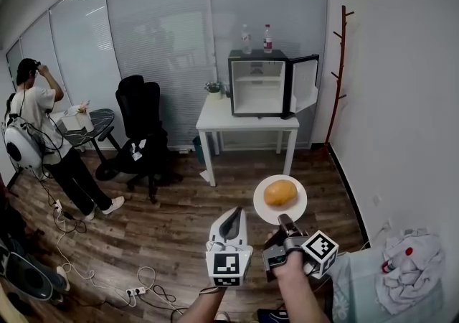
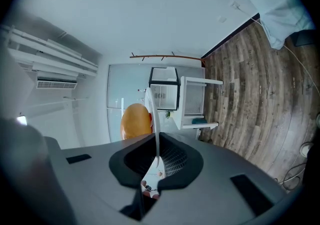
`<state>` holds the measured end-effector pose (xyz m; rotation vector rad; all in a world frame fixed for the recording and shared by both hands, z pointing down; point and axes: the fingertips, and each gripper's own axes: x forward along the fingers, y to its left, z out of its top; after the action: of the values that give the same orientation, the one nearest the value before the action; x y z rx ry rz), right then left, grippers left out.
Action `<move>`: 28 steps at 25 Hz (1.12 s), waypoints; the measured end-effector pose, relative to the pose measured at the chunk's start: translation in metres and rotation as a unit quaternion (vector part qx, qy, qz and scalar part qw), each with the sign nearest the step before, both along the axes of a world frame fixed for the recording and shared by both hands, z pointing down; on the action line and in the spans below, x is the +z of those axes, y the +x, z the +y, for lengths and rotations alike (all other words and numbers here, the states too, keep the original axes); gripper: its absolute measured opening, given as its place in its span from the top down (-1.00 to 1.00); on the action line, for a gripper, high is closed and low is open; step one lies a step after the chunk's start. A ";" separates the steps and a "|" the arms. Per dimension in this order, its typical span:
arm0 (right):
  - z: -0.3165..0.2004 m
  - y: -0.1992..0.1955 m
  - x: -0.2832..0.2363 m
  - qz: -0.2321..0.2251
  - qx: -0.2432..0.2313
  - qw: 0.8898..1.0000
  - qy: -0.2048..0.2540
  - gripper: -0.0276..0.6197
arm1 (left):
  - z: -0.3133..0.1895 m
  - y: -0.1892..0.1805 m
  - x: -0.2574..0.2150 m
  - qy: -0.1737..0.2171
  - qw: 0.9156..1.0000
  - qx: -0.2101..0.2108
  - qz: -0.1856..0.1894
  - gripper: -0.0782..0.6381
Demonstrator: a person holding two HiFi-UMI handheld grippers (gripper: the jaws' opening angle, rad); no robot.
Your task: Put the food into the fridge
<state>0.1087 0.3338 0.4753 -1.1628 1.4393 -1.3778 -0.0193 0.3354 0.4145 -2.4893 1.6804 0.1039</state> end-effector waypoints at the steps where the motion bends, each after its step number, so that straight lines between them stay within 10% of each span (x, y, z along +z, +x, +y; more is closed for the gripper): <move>1: 0.000 0.003 0.001 -0.001 -0.001 1.000 0.001 0.80 | 0.000 0.002 0.001 0.000 1.000 -0.001 0.000 0.71; 28: -0.181 -0.033 0.011 0.024 0.024 0.999 -0.015 0.80 | -0.194 -0.046 0.010 -0.005 1.000 0.017 0.022 0.71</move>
<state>0.0755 0.1524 0.4867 -1.2494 1.4185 -1.3509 -0.0648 0.1417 0.4242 -2.5416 1.6590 0.1541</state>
